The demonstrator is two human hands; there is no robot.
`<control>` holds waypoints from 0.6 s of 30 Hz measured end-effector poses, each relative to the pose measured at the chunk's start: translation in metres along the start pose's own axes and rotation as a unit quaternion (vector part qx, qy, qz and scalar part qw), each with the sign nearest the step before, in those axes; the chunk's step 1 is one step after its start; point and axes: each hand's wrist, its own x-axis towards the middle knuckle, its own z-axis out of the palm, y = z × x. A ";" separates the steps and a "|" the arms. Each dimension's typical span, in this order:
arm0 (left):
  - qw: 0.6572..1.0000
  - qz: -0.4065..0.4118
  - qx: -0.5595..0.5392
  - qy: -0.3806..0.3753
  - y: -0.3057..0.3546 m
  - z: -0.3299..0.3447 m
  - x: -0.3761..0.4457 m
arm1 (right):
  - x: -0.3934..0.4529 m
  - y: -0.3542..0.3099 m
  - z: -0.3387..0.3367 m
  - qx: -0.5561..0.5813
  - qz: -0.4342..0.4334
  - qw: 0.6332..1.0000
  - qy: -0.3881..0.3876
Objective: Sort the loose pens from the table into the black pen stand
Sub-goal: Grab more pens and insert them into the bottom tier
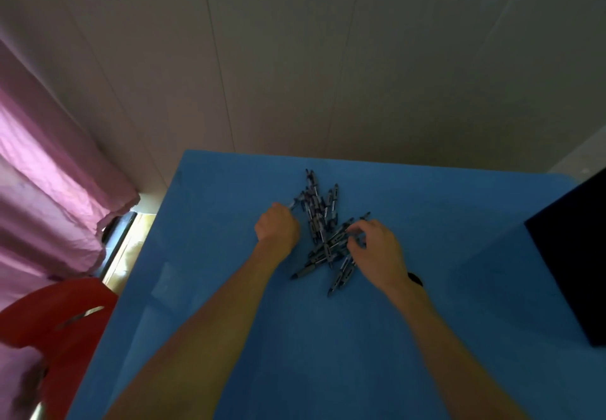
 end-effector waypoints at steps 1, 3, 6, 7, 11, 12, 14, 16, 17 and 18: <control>0.999 -0.002 -0.047 -0.001 -0.002 0.000 0.001 | 0.001 0.000 0.000 0.001 0.000 1.000 0.001; 0.989 -0.008 -0.145 0.011 -0.004 -0.001 0.004 | 0.002 0.002 0.000 0.006 -0.001 1.000 0.001; 0.972 -0.009 -0.235 0.020 -0.002 0.000 0.005 | 0.002 0.004 -0.002 0.016 0.005 1.000 -0.001; 0.970 -0.001 -0.241 0.015 0.001 0.002 0.005 | 0.002 0.005 -0.002 0.018 0.006 1.000 -0.002; 0.980 -0.010 -0.198 -0.001 0.011 0.013 0.002 | 0.000 0.011 -0.007 0.018 0.010 1.000 -0.003; 0.983 -0.016 -0.181 -0.001 0.012 0.015 0.002 | 0.000 0.013 -0.009 0.016 0.012 1.000 -0.004; 0.987 -0.023 -0.159 -0.003 0.014 0.017 -0.001 | -0.001 0.017 -0.012 0.013 0.016 1.000 -0.007; 0.989 -0.026 -0.143 -0.002 0.017 0.017 -0.003 | -0.002 0.021 -0.015 0.010 0.020 1.000 -0.011; 0.991 -0.027 -0.132 -0.004 0.019 0.015 -0.003 | -0.003 0.022 -0.016 0.009 0.021 1.000 -0.011; 0.993 -0.027 -0.117 -0.006 0.021 0.013 -0.003 | -0.003 0.023 -0.017 0.008 0.021 1.000 -0.011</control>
